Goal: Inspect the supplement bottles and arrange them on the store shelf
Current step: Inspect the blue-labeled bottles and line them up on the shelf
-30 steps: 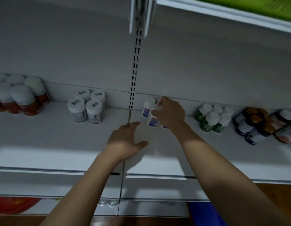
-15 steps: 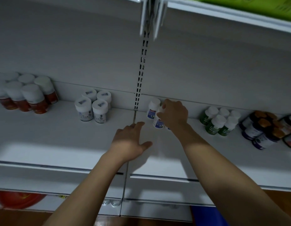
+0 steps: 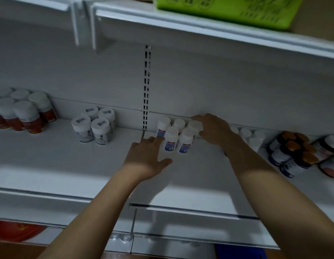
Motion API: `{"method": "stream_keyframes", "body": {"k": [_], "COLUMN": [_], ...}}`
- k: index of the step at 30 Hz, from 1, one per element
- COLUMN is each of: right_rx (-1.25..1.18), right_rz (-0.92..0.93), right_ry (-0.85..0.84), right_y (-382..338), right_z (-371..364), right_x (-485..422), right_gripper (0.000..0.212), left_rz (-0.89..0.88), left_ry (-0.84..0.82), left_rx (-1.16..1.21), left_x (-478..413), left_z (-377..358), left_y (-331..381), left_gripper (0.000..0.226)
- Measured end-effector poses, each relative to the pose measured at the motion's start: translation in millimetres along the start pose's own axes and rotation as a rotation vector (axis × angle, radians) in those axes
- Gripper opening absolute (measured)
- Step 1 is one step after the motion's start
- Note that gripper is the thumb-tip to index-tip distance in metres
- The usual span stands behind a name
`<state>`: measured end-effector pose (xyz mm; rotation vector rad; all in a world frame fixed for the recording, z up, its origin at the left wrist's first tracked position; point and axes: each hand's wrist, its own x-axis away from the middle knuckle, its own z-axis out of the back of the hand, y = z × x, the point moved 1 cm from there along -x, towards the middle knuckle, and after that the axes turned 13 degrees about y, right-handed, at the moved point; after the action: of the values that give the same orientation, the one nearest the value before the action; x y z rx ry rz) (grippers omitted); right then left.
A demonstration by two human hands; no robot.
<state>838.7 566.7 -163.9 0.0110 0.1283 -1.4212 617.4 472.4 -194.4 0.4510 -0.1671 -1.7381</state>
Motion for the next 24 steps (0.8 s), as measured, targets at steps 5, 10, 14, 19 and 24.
{"method": "stream_keyframes", "body": {"k": [5,10,14,19,24], "right_rx": [0.047,-0.082,-0.145,-0.331,-0.692], "right_rz": [0.102,0.11,0.126,0.056,0.016], "right_ry": [-0.028,0.052,0.118,0.177,0.226], "right_y": [0,10,26,55,76], "right_z": [-15,-25,-30,-21,-6], "right_x": [-8,-10,-1,28,85], "right_gripper": [0.056,0.047,0.041,0.039,0.035], "left_rz": [0.042,0.11,0.125,0.079,0.042], "left_ry": [0.011,-0.033,-0.024,0.087,0.118], "left_rx": [-0.031,-0.064,-0.086,-0.109,-0.083], "left_x": [1,13,26,45,61], "left_z": [-7,-21,-28,-34,-37], "left_y": [20,38,56,82,106], "left_gripper": [0.072,0.071,0.071,0.07,0.071]}}
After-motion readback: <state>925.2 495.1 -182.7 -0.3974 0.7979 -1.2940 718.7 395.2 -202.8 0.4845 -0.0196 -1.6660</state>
